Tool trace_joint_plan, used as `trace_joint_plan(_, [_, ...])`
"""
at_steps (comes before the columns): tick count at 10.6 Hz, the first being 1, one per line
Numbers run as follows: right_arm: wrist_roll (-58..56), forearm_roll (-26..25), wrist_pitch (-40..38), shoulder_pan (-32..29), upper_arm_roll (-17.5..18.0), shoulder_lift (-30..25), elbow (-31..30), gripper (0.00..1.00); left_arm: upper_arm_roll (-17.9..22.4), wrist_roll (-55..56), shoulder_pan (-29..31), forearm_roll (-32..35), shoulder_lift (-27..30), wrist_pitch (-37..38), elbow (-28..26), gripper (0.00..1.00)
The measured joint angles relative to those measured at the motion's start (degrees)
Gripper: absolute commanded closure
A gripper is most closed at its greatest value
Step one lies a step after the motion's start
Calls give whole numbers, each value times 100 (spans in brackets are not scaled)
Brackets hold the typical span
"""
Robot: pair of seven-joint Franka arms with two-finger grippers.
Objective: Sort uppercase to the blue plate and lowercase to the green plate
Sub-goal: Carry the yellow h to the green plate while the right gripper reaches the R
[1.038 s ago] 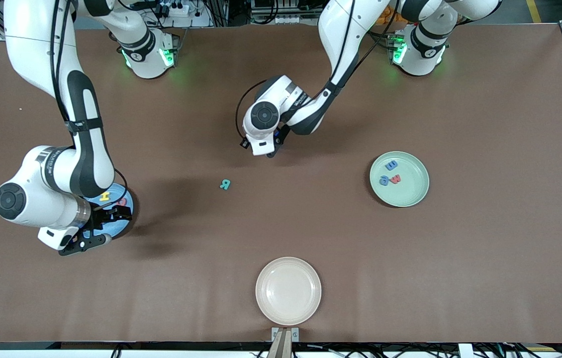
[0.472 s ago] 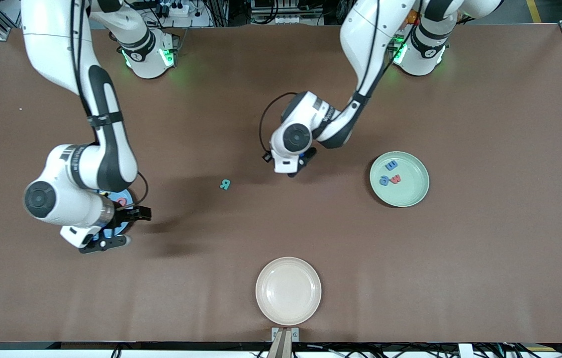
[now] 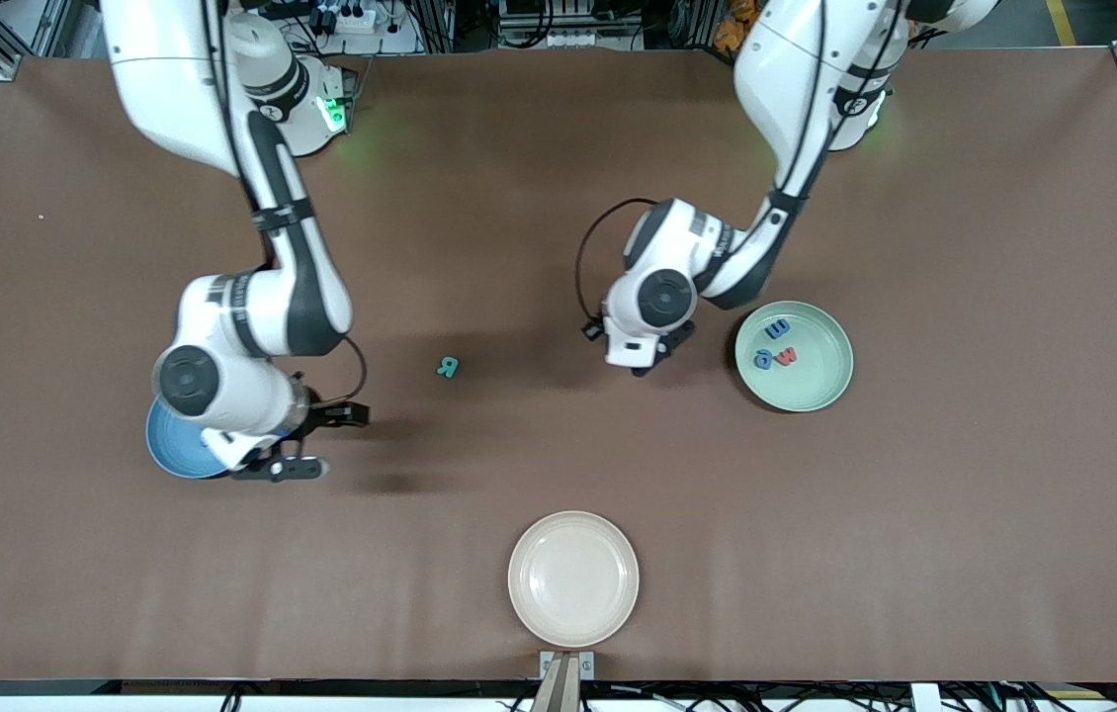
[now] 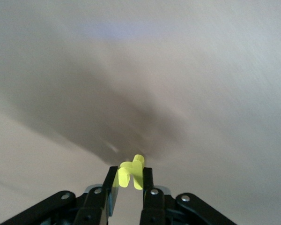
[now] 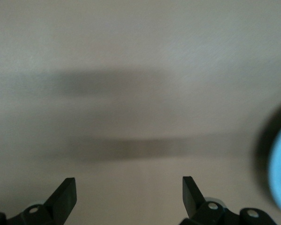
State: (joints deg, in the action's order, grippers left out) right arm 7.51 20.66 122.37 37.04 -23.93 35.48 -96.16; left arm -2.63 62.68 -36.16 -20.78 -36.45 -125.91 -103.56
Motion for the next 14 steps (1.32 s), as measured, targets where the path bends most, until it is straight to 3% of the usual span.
trace_joint_plan(4, [1852, 189, 841, 968, 25, 9, -741, 0, -348, -800, 1155, 652, 530, 76, -756, 89])
trace_joint_plan(7, [2328, 719, 865, 1240, 26, 23, -955, 0, -444, -915, 1494, 864, 1052, 579, -1013, 89])
trace_joint_plan(10, [2778, 764, 907, 1470, 29, 56, -1075, 0, -559, -1113, 1803, 1128, 1369, 1042, -1093, 89])
trace_joint_plan(14, [3006, 767, 1117, 1605, 30, 128, -1143, 0, -762, -1738, 2635, 1756, 1378, 1062, -1283, 89])
